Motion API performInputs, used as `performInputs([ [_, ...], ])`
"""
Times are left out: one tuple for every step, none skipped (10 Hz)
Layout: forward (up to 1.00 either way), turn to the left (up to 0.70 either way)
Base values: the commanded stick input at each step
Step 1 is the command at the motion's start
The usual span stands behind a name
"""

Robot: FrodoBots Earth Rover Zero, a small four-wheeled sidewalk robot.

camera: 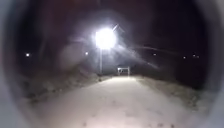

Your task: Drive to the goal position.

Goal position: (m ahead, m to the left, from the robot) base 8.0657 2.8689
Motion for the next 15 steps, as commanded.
performInputs([
  [0.7,0.0],
  [0.7,0.0],
  [0.7,0.0],
  [0.7,0.0],
  [0.7,0.0],
  [0.7,0.0],
  [0.7,0.0],
  [0.7,0.0],
  [0.7,0.0],
  [0.7,0.0],
  [0.7,0.0],
  [0.7,0.0],
  [0.7,0.0],
  [0.7,0.0],
  [0.7,0.0],
])
